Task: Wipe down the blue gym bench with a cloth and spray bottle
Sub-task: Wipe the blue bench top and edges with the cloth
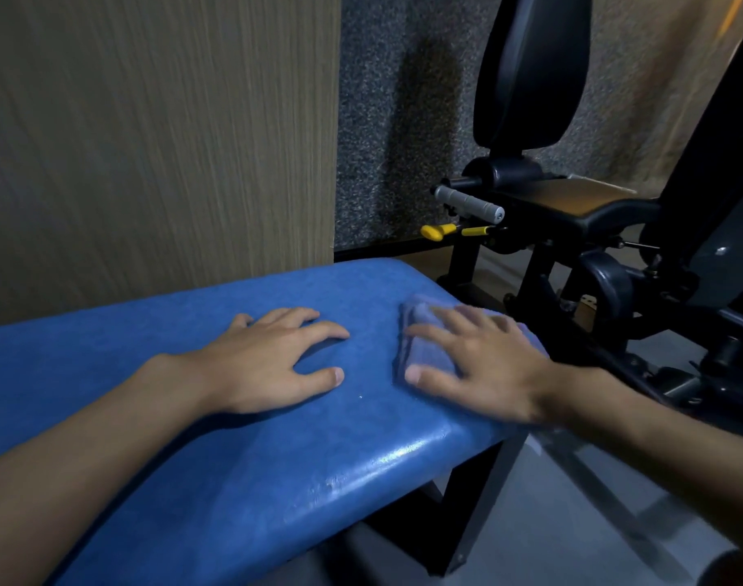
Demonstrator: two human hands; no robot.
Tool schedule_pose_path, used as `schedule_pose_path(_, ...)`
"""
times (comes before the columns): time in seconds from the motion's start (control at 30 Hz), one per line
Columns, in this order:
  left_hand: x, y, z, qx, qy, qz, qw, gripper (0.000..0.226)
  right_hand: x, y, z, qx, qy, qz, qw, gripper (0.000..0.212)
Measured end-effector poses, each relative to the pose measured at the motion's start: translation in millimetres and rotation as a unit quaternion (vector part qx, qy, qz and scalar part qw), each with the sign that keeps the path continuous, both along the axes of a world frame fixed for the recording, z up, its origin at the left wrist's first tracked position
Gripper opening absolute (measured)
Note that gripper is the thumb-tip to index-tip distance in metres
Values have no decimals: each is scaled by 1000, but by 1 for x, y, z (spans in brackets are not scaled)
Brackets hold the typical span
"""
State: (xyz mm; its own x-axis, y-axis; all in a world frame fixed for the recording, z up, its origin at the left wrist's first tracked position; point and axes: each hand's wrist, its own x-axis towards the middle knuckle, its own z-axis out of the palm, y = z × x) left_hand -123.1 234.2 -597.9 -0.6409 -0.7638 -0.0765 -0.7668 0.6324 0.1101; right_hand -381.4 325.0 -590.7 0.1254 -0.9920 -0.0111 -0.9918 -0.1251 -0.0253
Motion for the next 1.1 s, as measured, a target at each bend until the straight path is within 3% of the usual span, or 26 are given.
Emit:
schedule_pose_path(0.1, 2, -5, -1, -31, -4, -4, 999, 83, 31, 35, -1, 5, 25, 131, 991, 75)
schedule_pose_path(0.2, 3, -7, -2, -42, -2, -7, 999, 81, 31, 34, -6, -14, 28, 169, 985, 69)
schedule_pose_path(0.3, 4, -6, -3, -38, 4, -6, 999, 81, 18, 10, -5, -32, 3, 120, 992, 71)
schedule_pose_path(0.43, 7, -4, -4, -28, 6, -6, 1000, 82, -12, -40, -2, -3, -67, -39, 997, 71)
schedule_pose_path(0.53, 10, 0, -4, -27, 7, -7, 1000, 85, -29, -67, -1, 26, -154, -135, 978, 88)
schedule_pose_path(0.67, 10, 1, -4, -28, 11, -11, 999, 86, -12, -50, -2, 24, -61, -102, 993, 85)
schedule_pose_path(0.77, 9, -5, -5, -35, 15, -18, 999, 83, 17, -5, -2, 4, 11, 18, 1000, 79)
schedule_pose_path(0.9, 12, -12, -6, -45, 27, -23, 998, 77, 40, 34, -5, 6, 19, 131, 991, 72)
schedule_pose_path(1.0, 12, -13, -6, -48, 29, -21, 998, 76, 30, 14, -2, -13, 8, 112, 994, 75)
schedule_pose_path(1.1, 14, -10, -5, -45, 24, -15, 999, 79, 10, -31, 0, -11, -10, 18, 1000, 76)
